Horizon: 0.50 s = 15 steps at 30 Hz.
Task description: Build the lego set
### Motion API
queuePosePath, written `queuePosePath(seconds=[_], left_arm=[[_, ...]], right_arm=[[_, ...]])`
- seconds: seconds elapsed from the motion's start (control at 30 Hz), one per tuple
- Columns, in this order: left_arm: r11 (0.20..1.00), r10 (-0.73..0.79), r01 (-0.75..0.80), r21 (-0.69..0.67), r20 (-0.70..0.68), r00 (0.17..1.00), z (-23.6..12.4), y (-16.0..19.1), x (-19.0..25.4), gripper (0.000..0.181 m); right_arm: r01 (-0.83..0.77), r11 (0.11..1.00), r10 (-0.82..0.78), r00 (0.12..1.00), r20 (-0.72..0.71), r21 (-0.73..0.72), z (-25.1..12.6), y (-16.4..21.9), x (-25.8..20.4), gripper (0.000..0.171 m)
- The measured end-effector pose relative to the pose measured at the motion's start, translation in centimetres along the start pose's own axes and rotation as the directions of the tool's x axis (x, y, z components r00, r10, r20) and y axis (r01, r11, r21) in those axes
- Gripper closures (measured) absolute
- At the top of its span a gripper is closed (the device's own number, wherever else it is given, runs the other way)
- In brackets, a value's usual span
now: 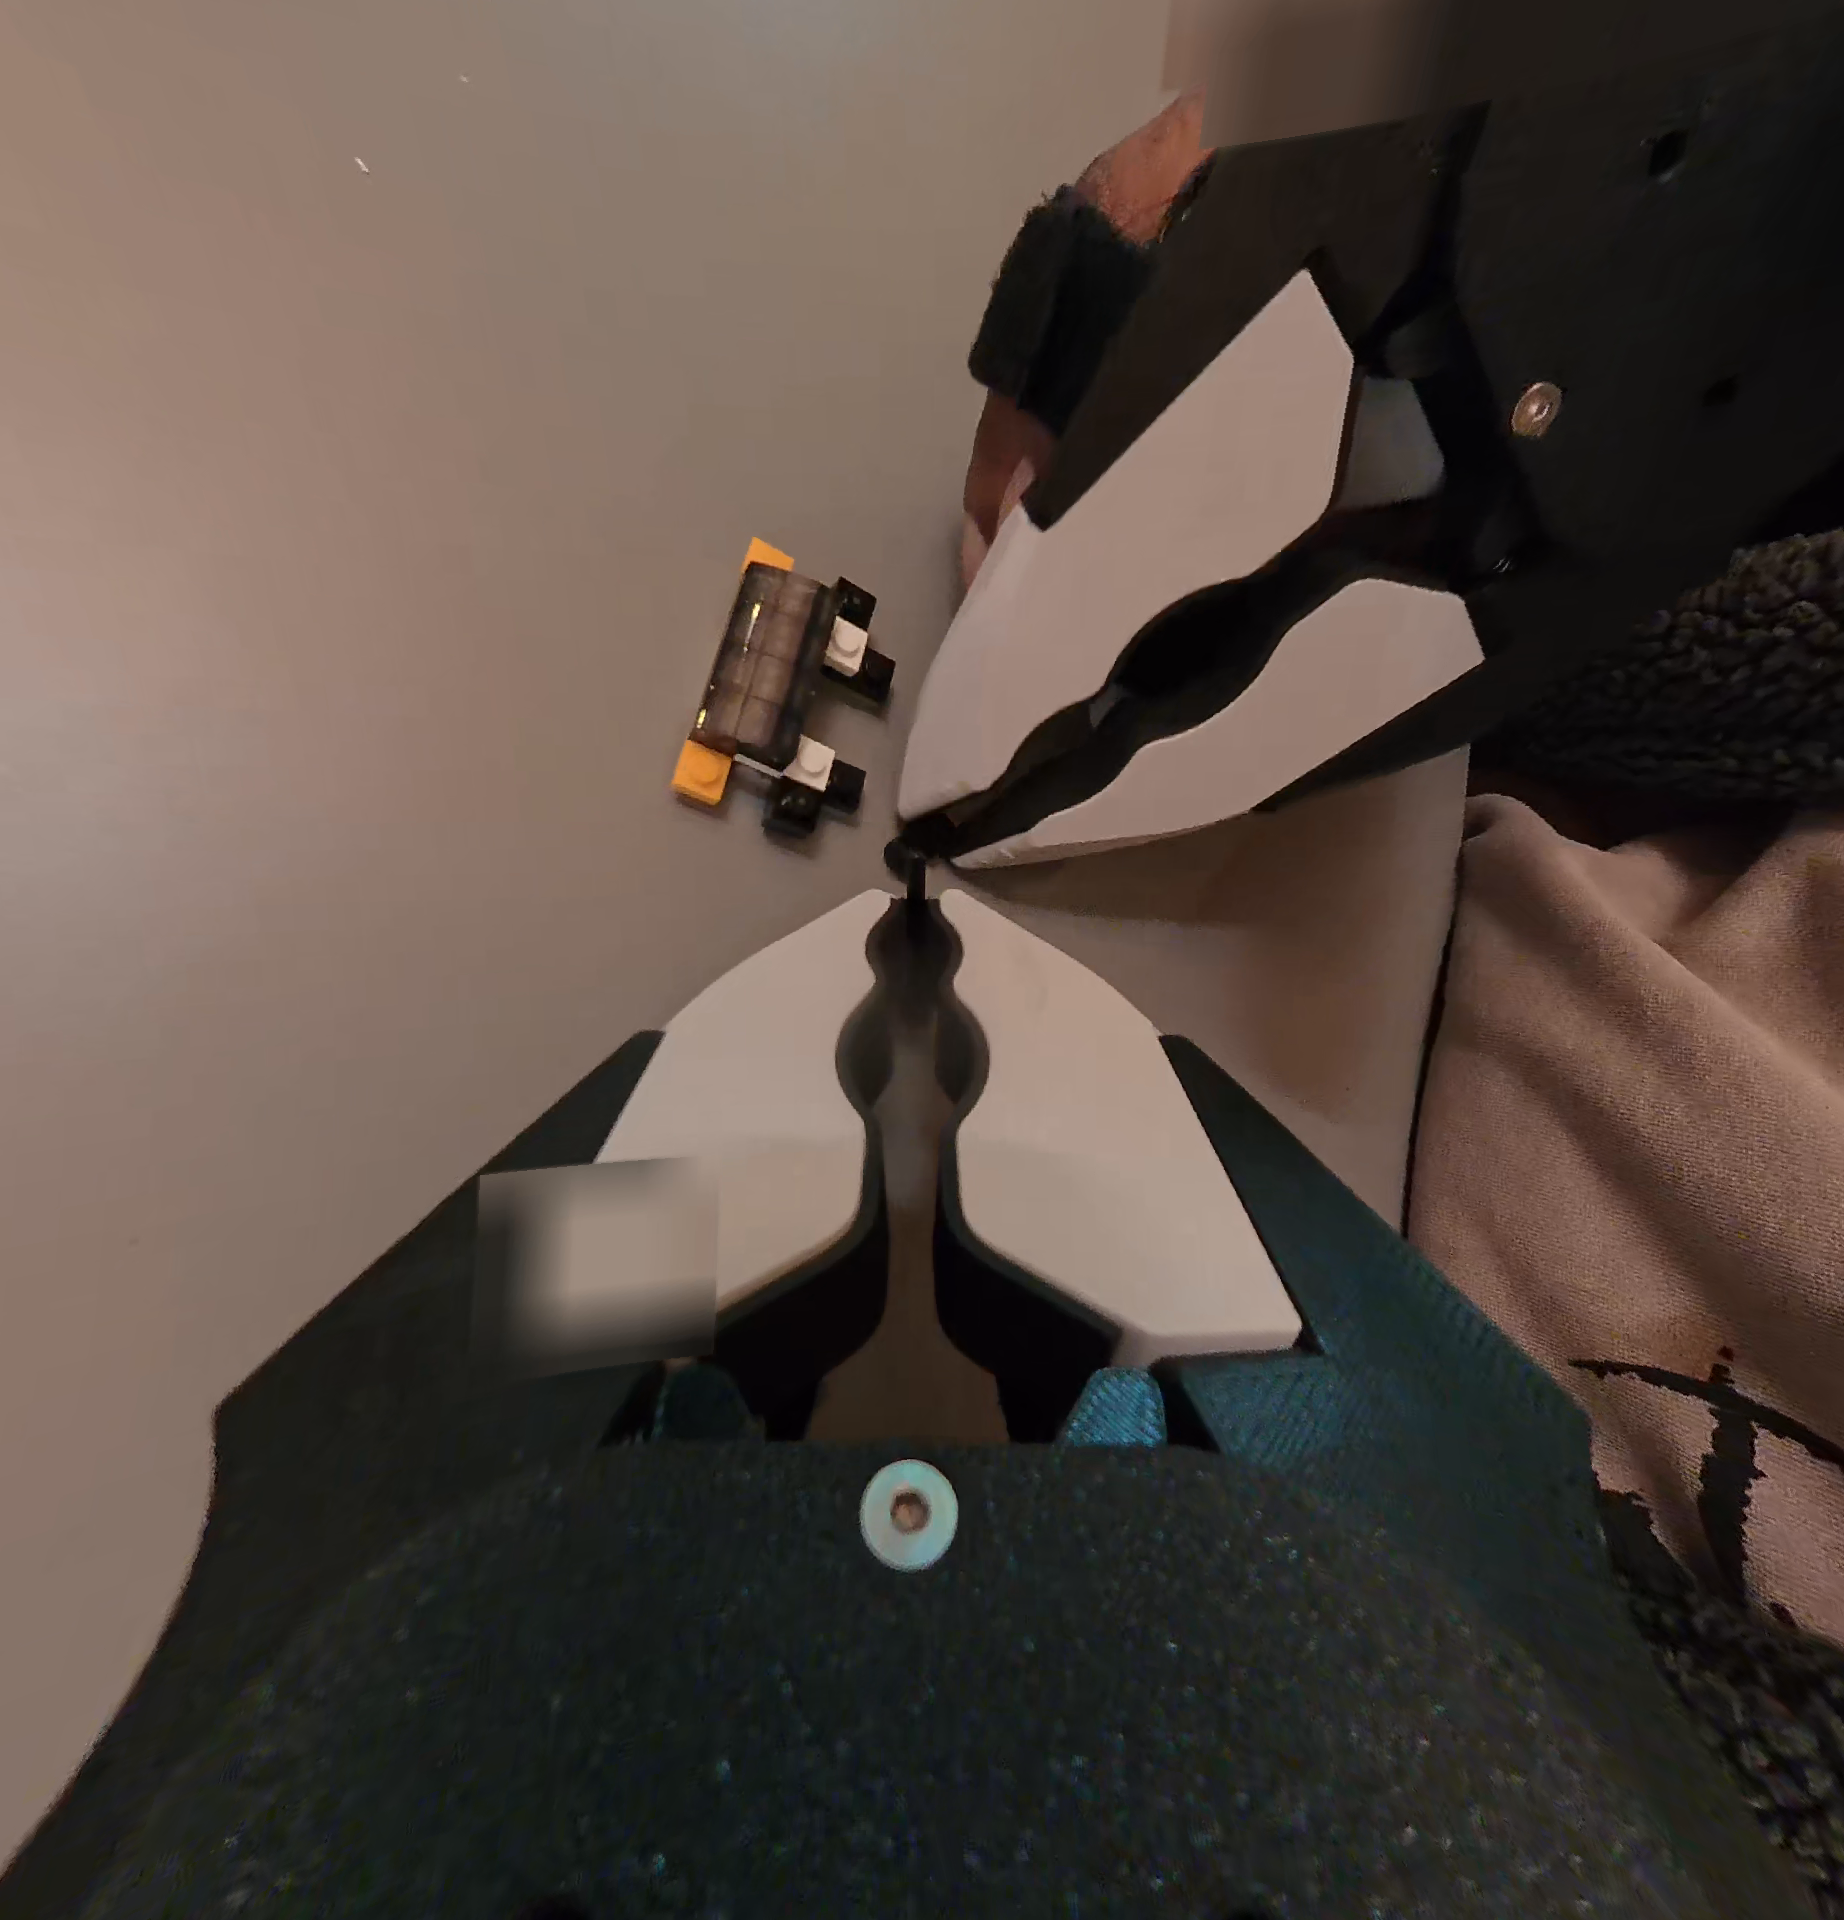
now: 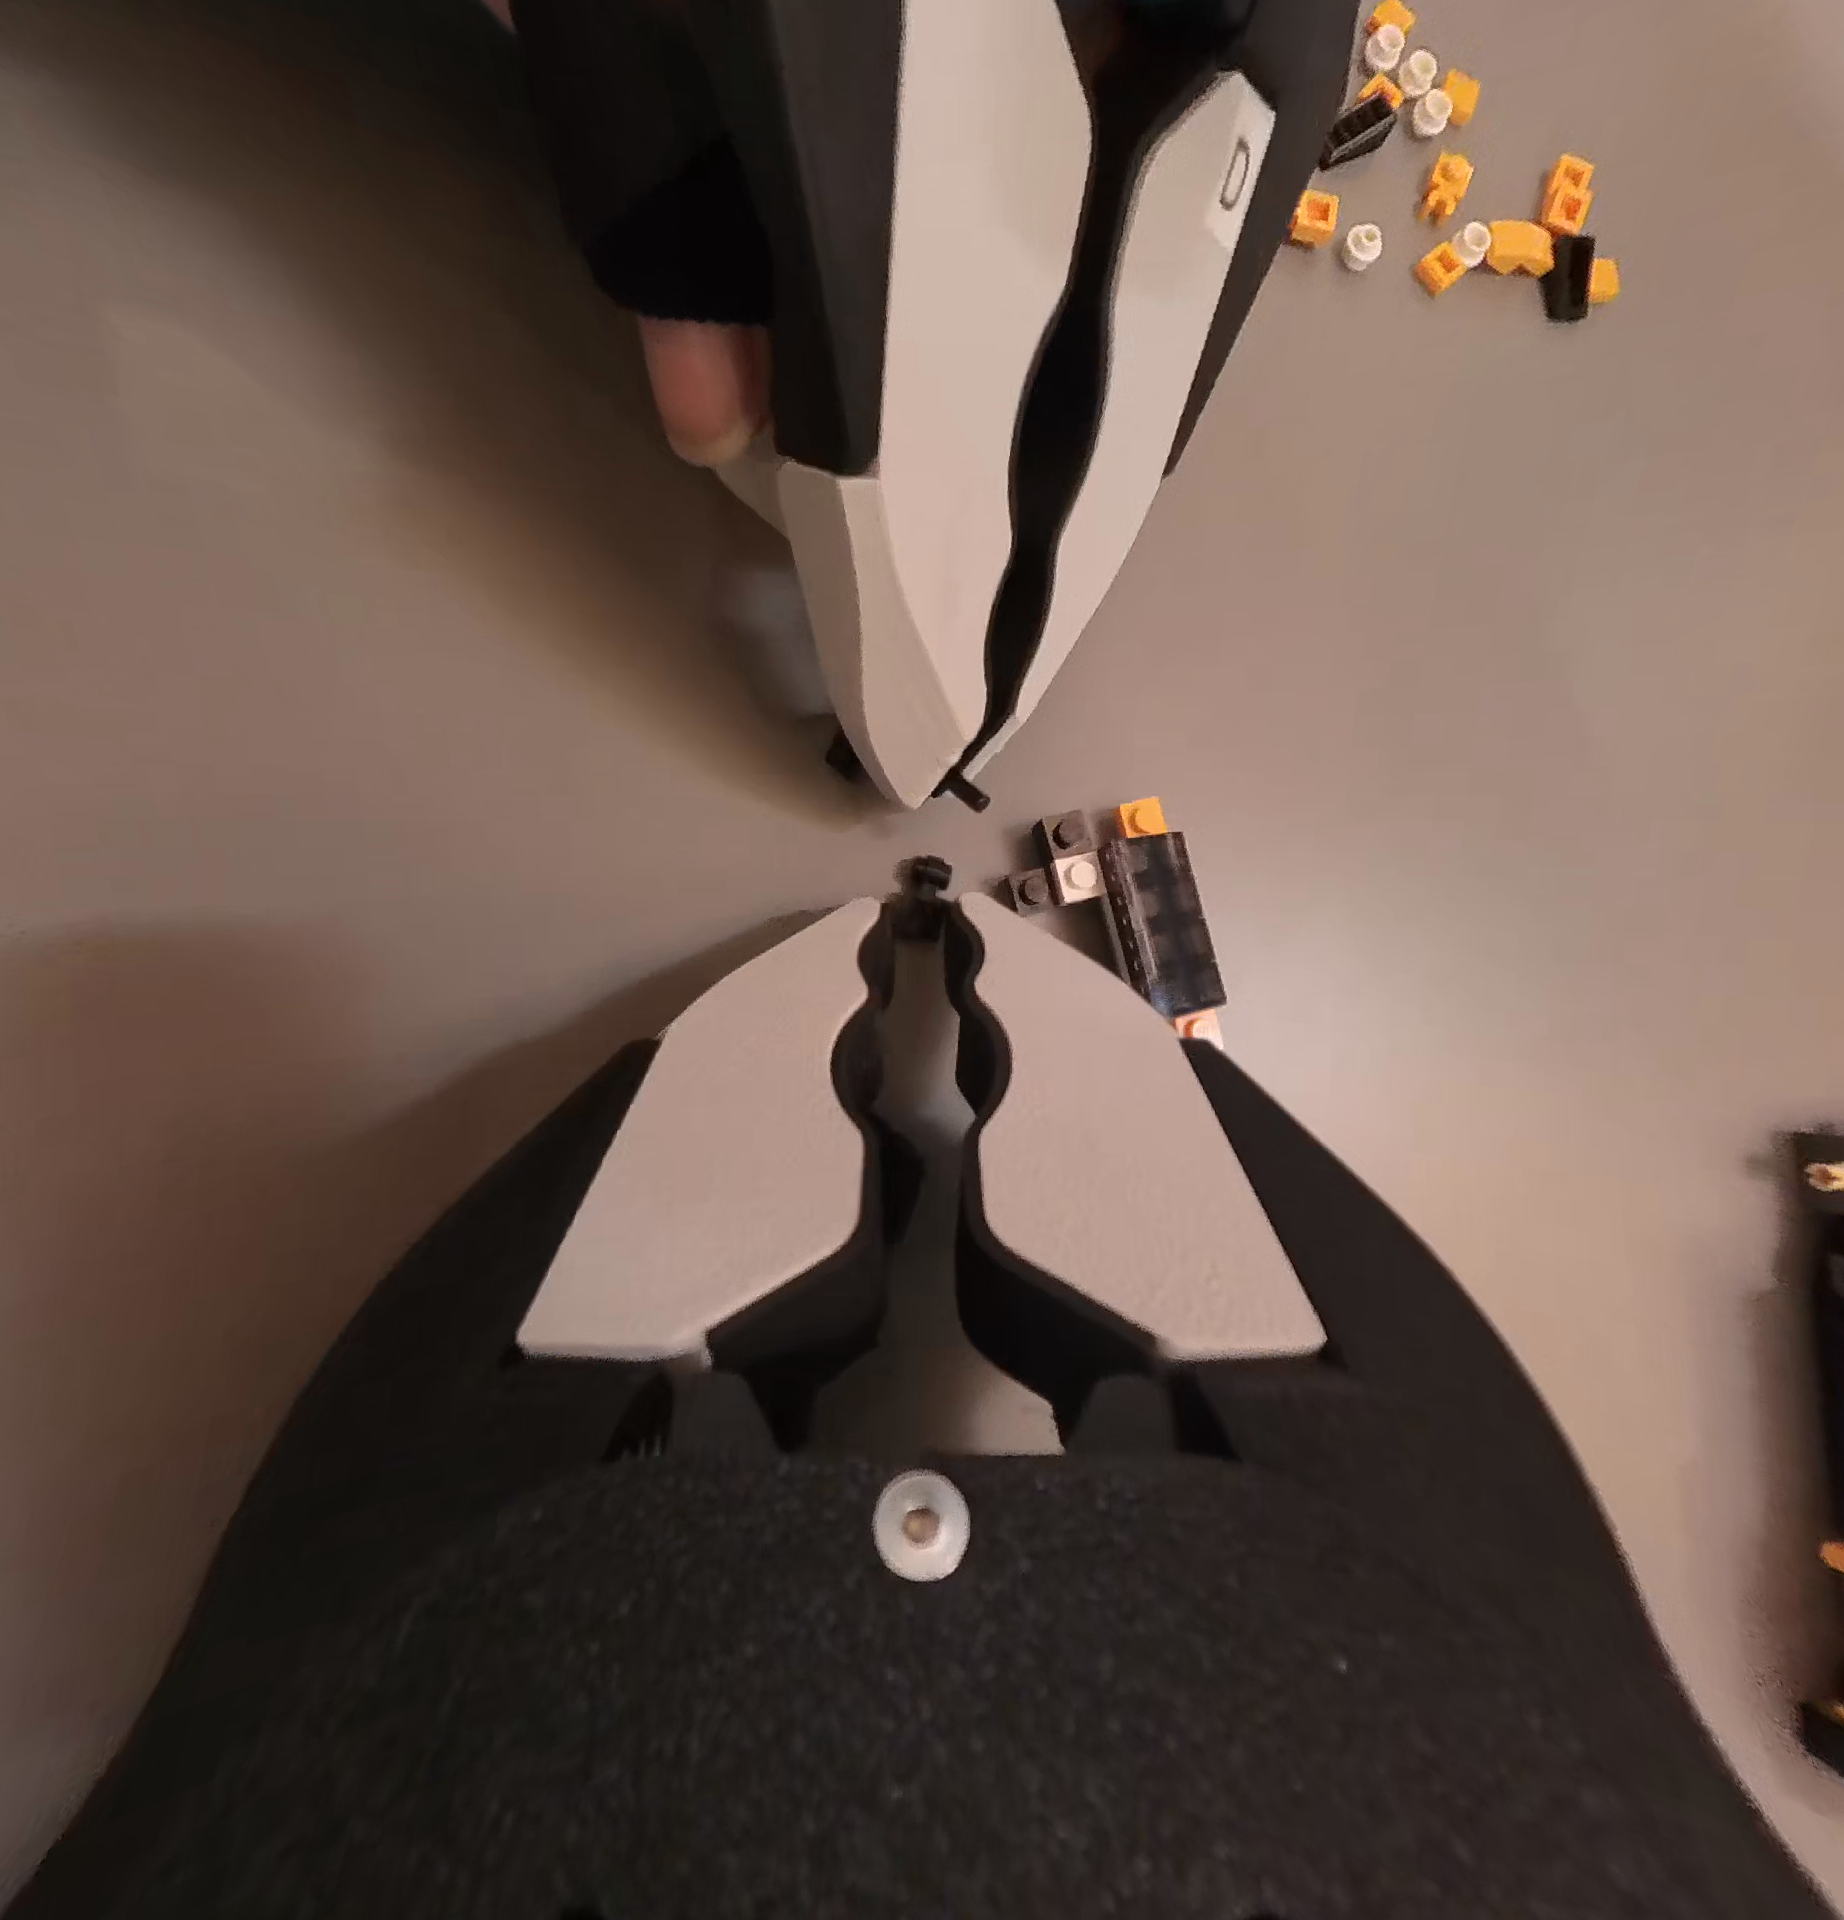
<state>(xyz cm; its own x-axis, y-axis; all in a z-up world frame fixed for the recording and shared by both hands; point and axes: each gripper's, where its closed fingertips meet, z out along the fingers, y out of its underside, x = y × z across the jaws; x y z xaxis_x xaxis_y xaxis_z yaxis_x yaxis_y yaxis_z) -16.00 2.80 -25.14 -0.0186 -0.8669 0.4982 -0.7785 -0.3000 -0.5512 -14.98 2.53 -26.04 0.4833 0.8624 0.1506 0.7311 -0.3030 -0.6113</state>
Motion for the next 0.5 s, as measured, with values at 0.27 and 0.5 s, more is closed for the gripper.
queuePosePath(seconds=[0.27, 0.5], left_arm=[[1.000, 0.010, -0.010, -0.001, -0.032, 0.999, 0.3, 0.1, 0.6, 0.180], [1.000, 0.024, -0.026, -0.012, -0.101, 0.995, 1.2, 0.3, 1.9, 0.180]], right_arm=[[-0.287, 0.958, 0.270, 0.901, 0.339, 0.000, -3.2, 0.7, -3.6, 0.163], [-0.338, 0.924, 0.382, 0.780, 0.495, -0.181, -5.9, 4.3, -7.2, 0.163]])
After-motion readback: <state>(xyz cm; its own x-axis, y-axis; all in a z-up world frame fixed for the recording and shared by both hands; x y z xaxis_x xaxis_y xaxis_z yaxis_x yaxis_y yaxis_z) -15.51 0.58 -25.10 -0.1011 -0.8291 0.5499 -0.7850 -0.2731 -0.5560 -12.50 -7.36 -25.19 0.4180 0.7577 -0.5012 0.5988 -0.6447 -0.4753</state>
